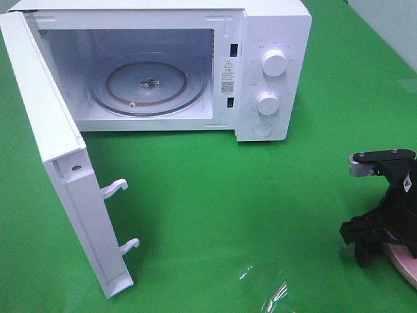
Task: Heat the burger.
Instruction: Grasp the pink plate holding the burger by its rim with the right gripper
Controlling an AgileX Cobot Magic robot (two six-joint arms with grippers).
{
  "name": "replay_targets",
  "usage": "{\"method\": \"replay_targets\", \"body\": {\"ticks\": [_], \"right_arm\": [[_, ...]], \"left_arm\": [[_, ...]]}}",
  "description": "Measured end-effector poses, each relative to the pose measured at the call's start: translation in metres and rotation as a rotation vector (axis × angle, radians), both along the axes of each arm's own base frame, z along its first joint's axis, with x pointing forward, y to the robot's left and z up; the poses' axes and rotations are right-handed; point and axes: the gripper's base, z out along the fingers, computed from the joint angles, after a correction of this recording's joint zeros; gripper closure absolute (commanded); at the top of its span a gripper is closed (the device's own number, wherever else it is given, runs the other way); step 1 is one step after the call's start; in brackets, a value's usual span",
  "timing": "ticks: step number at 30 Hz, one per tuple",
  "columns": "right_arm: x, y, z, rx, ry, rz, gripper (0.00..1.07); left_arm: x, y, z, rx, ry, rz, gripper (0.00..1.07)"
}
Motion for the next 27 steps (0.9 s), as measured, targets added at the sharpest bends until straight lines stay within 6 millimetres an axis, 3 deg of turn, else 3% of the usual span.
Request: {"method": "replay_targets", "body": {"ticks": [1, 2, 3, 4, 5, 6, 7, 8, 9, 10, 11, 27], "right_arm": [[0.0000, 0.0000, 0.0000, 0.000, 0.000, 0.000, 0.38], [0.0001, -0.0003, 0.0000, -0.003, -0.001, 0.005, 0.47], [0.0001, -0.0003, 0.0000, -0.003, -0.001, 0.005, 0.47], [0.0003, -0.0008, -0.0004, -0.009, 0.000, 0.014, 0.58], [0.0003, -0.0008, -0.0004, -0.009, 0.000, 0.014, 0.58], [0.0004, -0.0011, -0.0003, -0.013, -0.001, 0.021, 0.71], [0.0004, -0.0012, -0.0003, -0.014, -0.001, 0.023, 0.79], [0.0004, -0.0012, -0.0003, -0.014, -0.001, 0.023, 0.79], [0.0004, -0.0016, -0.0003, -0.018, 0.000, 0.028, 0.94], [0.0004, -0.0016, -0.0003, -0.018, 0.000, 0.028, 0.94], [0.0006, -0.0019, 0.0002, -0.018, 0.001, 0.024, 1.05], [0.0000, 0.0015, 0.0027, -0.016, -0.006, 0.021, 1.07]], "left_arm": [[0.0000, 0.0000, 0.0000, 0.000, 0.000, 0.000, 0.10], [0.0000, 0.0000, 0.0000, 0.000, 0.000, 0.000, 0.10], [0.0000, 0.0000, 0.0000, 0.000, 0.000, 0.000, 0.10], [0.0000, 0.0000, 0.0000, 0.000, 0.000, 0.000, 0.10], [0.0000, 0.0000, 0.0000, 0.000, 0.000, 0.000, 0.10], [0.0000, 0.0000, 0.0000, 0.000, 0.000, 0.000, 0.10], [0.0000, 0.0000, 0.0000, 0.000, 0.000, 0.000, 0.10], [0.0000, 0.0000, 0.0000, 0.000, 0.000, 0.000, 0.10], [0.0000, 0.0000, 0.0000, 0.000, 0.000, 0.000, 0.10], [0.0000, 0.0000, 0.0000, 0.000, 0.000, 0.000, 0.10], [0.0000, 0.0000, 0.0000, 0.000, 0.000, 0.000, 0.10], [0.0000, 0.0000, 0.0000, 0.000, 0.000, 0.000, 0.10]]}}
